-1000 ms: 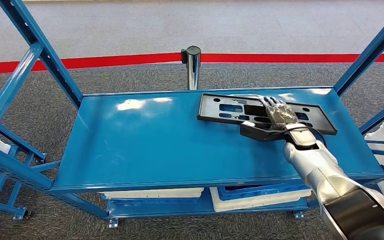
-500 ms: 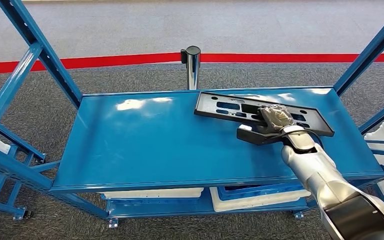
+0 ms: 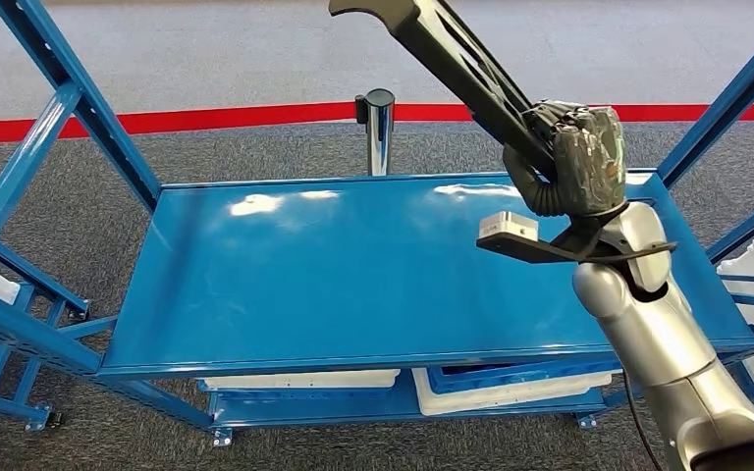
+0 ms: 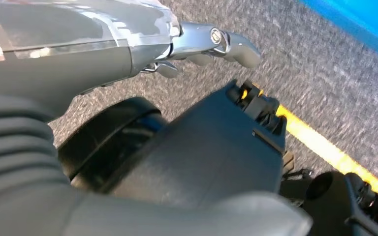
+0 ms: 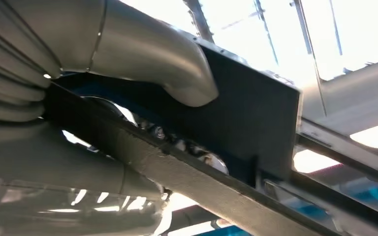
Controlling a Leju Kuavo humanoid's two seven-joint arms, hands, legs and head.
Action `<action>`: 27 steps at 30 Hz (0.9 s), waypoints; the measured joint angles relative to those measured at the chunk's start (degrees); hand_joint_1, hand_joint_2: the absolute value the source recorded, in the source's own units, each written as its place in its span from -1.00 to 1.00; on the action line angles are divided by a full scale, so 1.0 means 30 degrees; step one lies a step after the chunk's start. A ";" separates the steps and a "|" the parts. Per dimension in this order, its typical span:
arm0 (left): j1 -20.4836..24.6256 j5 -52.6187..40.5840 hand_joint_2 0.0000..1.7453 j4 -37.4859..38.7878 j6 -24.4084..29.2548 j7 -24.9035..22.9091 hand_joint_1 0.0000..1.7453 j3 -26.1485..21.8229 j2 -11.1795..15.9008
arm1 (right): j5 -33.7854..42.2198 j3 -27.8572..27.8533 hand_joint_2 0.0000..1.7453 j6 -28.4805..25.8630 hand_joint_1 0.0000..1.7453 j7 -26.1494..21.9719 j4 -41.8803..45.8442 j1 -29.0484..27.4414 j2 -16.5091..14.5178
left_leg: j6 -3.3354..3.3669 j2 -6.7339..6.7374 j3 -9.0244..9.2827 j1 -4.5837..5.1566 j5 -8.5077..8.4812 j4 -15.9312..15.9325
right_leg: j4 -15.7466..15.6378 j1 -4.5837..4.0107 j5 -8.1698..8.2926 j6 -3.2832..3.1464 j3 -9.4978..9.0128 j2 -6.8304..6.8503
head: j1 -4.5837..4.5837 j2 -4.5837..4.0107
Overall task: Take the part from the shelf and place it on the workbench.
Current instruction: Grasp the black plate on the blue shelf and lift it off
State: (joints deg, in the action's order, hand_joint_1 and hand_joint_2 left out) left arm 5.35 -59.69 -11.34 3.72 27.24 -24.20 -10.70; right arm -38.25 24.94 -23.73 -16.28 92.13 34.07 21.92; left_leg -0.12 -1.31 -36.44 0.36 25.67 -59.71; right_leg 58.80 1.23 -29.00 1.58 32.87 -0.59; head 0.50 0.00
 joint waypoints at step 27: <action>-0.0406 -0.0266 1.00 0.0015 0.2176 0.1698 -1.00 0.0016 0.0281 | 0.2535 0.0052 1.00 -0.2351 1.00 -0.3398 0.9373 -0.5126 0.0939 | 0.0001 0.0003 0.0010 0.0002 0.0027 0.0003 | -0.0001 -0.0002 -0.0021 -0.0014 -0.0019 0.0000 | -0.0020 0.0000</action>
State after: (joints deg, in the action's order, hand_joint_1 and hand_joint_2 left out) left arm 4.13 -60.48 -11.30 10.25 32.33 -24.15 -9.86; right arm -30.65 25.10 -30.78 -26.47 120.25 18.70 24.74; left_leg -0.11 -1.30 -36.41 0.36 25.75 -59.70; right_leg 58.80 1.22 -29.06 1.54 32.81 -0.59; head 0.44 0.00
